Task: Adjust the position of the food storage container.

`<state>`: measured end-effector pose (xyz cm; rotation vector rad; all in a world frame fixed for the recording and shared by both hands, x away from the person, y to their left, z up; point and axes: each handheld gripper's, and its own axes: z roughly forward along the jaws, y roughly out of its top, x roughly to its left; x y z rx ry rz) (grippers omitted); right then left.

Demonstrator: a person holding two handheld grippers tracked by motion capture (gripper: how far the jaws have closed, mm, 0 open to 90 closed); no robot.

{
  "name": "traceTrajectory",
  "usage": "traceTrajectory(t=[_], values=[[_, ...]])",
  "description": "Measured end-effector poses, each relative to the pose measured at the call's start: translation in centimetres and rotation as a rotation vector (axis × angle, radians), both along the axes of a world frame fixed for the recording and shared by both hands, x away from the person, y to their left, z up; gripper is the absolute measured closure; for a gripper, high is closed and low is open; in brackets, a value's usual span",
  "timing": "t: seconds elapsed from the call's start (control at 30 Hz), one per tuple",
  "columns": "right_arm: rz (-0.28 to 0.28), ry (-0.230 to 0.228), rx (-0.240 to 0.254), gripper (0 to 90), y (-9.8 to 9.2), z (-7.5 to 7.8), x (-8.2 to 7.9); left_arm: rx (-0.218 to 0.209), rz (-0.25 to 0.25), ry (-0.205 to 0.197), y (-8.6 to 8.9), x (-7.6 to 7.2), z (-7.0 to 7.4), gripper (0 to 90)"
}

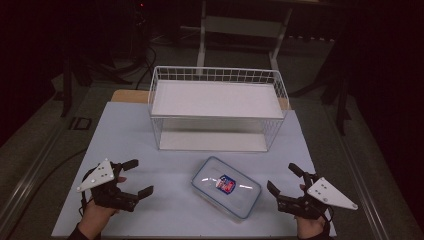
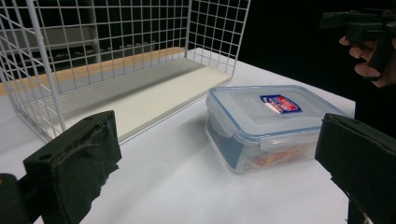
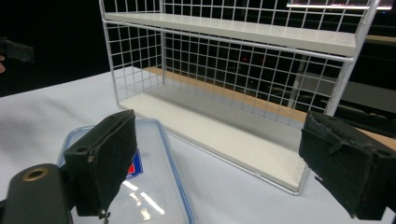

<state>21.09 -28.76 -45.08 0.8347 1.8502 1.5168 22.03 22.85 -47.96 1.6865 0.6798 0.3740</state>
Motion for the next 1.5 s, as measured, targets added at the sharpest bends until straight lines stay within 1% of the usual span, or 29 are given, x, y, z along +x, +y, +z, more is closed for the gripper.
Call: traceTrajectory(t=[0.03, 0.1, 0.13, 0.2, 0.27, 0.3, 0.33, 0.37, 0.4, 0.43, 0.47, 0.5, 0.6, 0.63, 0.7, 0.73, 0.8, 0.83, 0.9, 0.97, 1.03, 1.1, 1.13, 1.17, 1.27, 1.37, 1.5], values=[[-0.002, -0.001, -0.002, 11.1, 0.0, 0.1, -0.1, -0.001, 0.000, -0.001, 0.0, 0.0, 0.0, 0.0], [0.004, 0.009, 0.019, 11.1, 0.1, 0.3, -0.2, -0.004, 0.002, -0.006, 0.0, 0.0, 0.1, 0.0], [0.004, 0.009, 0.019, 11.1, 0.1, 0.3, -0.2, -0.004, 0.002, -0.006, 0.0, 0.0, 0.1, 0.0], [0.008, 0.021, 0.036, 11.1, 0.3, 0.8, -0.7, -0.005, 0.003, -0.013, 0.0, 0.0, 0.1, 0.0], [0.006, 0.023, 0.020, 11.1, 0.5, 1.2, -1.0, -0.008, 0.002, -0.012, 0.0, 0.1, 0.1, 0.0], [0.000, 0.013, 0.008, 11.1, 0.6, 1.3, -1.2, -0.010, 0.002, -0.012, 0.0, 0.1, 0.1, 0.0], [0.000, 0.013, 0.008, 11.1, 0.6, 1.3, -1.2, -0.010, 0.002, -0.012, 0.0, 0.1, 0.1, 0.0], [0.040, 0.023, 0.009, 11.1, 0.7, 1.5, -1.4, -0.012, 0.002, -0.009, -0.1, 0.2, 0.0, 0.0], [0.050, 0.030, -0.004, 11.1, 0.8, 1.4, -1.5, -0.010, 0.002, -0.008, -0.1, 0.2, 0.0, 0.0], [0.051, 0.046, -0.019, 11.1, 1.0, 1.4, -1.6, -0.010, 0.002, -0.008, -0.1, 0.2, 0.0, 0.0], [0.067, 0.068, -0.036, 11.8, 1.0, 1.3, -1.6, -0.012, -0.001, -0.008, -0.1, 0.3, 0.0, 0.0], [0.073, 0.083, -0.045, 14.1, 1.0, 1.1, -1.6, -0.010, -0.001, -0.008, -0.1, 0.3, 0.0, 0.0], [0.087, 0.129, -0.079, 16.7, 0.8, 0.5, -1.6, -0.010, -0.001, -0.009, -0.1, 0.2, 0.0, 0.0], [0.094, 0.146, -0.083, 19.1, 0.6, 0.3, -1.6, -0.009, 0.001, -0.012, -0.1, 0.2, 0.0, 0.0], [0.109, 0.177, -0.094, 28.5, 0.3, -0.2, -1.6, -0.014, 0.002, -0.010, 0.0, 0.3, 0.0, 0.0], [0.111, 0.192, -0.106, 31.7, 0.2, -0.5, -1.7, -0.014, 0.002, -0.009, 0.0, 0.3, 0.0, 0.0], [0.109, 0.211, -0.127, 40.8, 0.1, -1.0, -1.8, -0.010, 0.000, -0.005, -0.1, 0.4, 0.0, 0.0], [0.113, 0.221, -0.138, 43.1, 0.0, -1.3, -1.8, -0.010, -0.002, -0.004, -0.1, 0.4, -0.1, 0.0], [0.119, 0.244, -0.158, 51.4, 0.1, -1.9, -1.9, -0.009, -0.002, -0.003, -0.2, 0.5, -0.1, 0.0], [0.135, 0.268, -0.185, 57.6, 0.3, -2.4, -1.8, -0.007, -0.006, -0.003, -0.3, 0.5, -0.1, 0.0], [0.169, 0.299, -0.206, 63.5, 0.4, -3.0, -1.7, -0.002, -0.007, -0.003, -0.3, 0.5, -0.1, 0.0], [0.185, 0.331, -0.228, 68.5, 0.5, -3.4, -1.6, -0.003, -0.008, -0.002, -0.4, 0.5, -0.1, 0.0], [0.185, 0.331, -0.228, 68.5, 0.5, -3.4, -1.6, -0.003, -0.008, -0.002, -0.4, 0.5, -0.1, 0.0], [0.190, 0.358, -0.245, 73.2, 0.4, -3.8, -1.4, -0.003, -0.007, -0.003, -0.3, 0.5, -0.1, 0.0], [0.184, 0.394, -0.267, 81.5, 0.3, -4.3, -1.2, -0.005, -0.007, -0.001, -0.3, 0.5, -0.1, 0.0], [0.187, 0.448, -0.293, 89.5, 0.3, -4.9, -0.9, -0.003, -0.009, -0.003, -0.4, 0.5, -0.1, 0.0], [0.197, 0.507, -0.332, 89.8, 0.9, -5.7, -0.4, 0.001, -0.010, -0.001, -0.4, 0.5, -0.1, 0.0]])
